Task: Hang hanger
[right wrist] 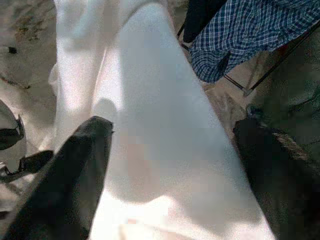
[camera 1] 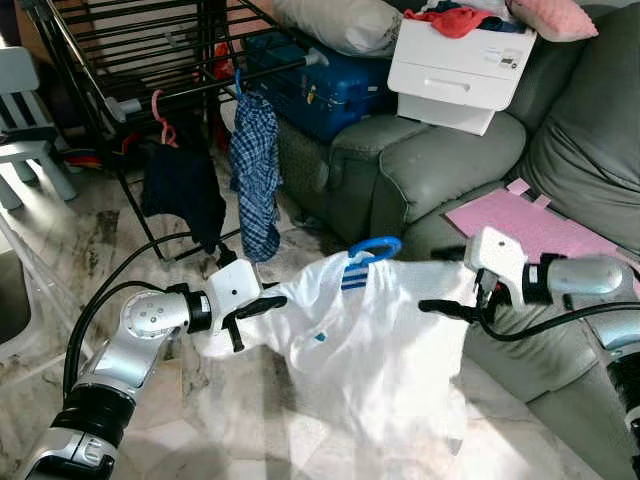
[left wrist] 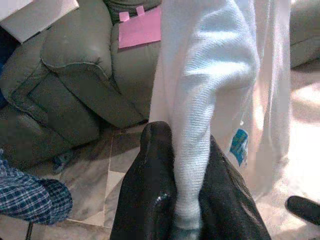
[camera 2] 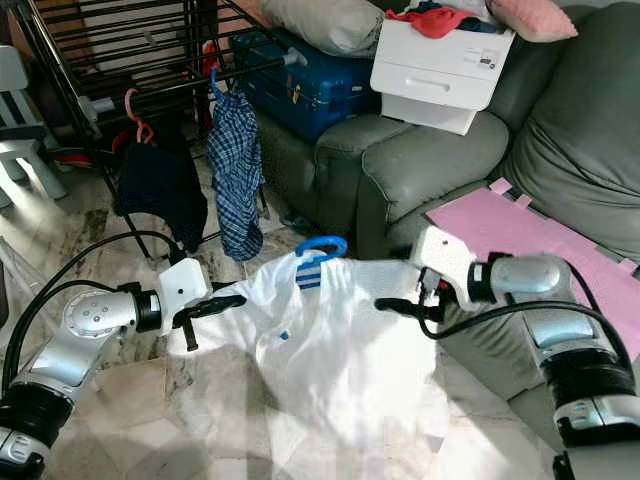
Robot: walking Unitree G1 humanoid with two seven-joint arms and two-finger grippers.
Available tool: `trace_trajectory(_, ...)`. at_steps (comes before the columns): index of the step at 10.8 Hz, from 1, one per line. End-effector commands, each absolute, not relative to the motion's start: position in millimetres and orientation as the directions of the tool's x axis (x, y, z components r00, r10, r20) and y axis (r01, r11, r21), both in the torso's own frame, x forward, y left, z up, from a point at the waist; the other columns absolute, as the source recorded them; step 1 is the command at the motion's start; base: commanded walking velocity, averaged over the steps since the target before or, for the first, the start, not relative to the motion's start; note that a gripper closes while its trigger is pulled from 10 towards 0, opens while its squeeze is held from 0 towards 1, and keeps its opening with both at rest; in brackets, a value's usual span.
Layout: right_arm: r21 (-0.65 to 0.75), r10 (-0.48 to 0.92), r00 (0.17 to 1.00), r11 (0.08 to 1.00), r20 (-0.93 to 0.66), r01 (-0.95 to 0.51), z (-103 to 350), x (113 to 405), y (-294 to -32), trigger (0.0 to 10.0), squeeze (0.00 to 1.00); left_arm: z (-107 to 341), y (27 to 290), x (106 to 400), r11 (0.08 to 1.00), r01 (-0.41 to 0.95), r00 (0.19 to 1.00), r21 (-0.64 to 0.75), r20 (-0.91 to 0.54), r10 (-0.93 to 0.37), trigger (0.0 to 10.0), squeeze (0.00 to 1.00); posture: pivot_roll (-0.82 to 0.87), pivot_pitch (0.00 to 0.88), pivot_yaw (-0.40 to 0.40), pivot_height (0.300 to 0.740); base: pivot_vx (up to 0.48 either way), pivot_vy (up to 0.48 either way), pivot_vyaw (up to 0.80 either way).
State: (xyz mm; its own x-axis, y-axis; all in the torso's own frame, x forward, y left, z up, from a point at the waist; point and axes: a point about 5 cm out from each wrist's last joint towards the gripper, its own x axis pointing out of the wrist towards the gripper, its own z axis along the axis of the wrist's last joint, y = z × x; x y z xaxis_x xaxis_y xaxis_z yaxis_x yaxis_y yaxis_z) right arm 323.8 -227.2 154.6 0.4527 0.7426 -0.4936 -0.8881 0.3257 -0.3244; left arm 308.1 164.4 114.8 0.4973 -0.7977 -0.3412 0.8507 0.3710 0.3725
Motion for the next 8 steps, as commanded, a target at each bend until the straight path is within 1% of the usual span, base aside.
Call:
trace_trajectory(1, -0.328, 0.743, 0.43, 0.293, -0.513, -0.898, 157.2, 325.2, -225.5, 0.0, 0.0, 135.4, 161.4, 311.5, 0.38, 0.824, 0.506, 0.42, -0.244, -0.827, 0.0, 0.0, -0.12, 0.0, -0.016, 0.74, 0.0, 0.0, 0.0)
trace_trajectory(4, -0.357, 0.729, 0.421, 0.255, -0.54, -0.899, 154.8, 325.5, -228.5, 0.0, 0.0, 137.8, 159.0, 307.9, 0.354, 0.847, 0.465, 0.397, -0.23, -0.855, 0.0, 0.0, -0.12, 0.0, -0.012, 0.74, 0.0, 0.0, 0.0)
trace_trajectory(6, -0.386, 0.719, 0.44, 0.254, -0.538, -0.887, 154.8, 328.3, -229.4, 0.0, 0.0, 138.6, 156.8, 307.1, 0.343, 0.854, 0.45, 0.392, -0.223, -0.865, 0.0, 0.0, -0.12, 0.0, -0.01, 0.74, 0.0, 0.0, 0.0)
trace_trajectory(8, -0.394, 0.716, 0.433, 0.236, -0.547, -0.888, 153.3, 329.2, -228.5, 0.0, 0.0, 139.7, 157.0, 307.4, 0.341, 0.854, 0.447, 0.392, -0.221, -0.867, 0.0, 0.0, -0.12, 0.0, -0.011, 0.74, 0.0, 0.0, 0.0)
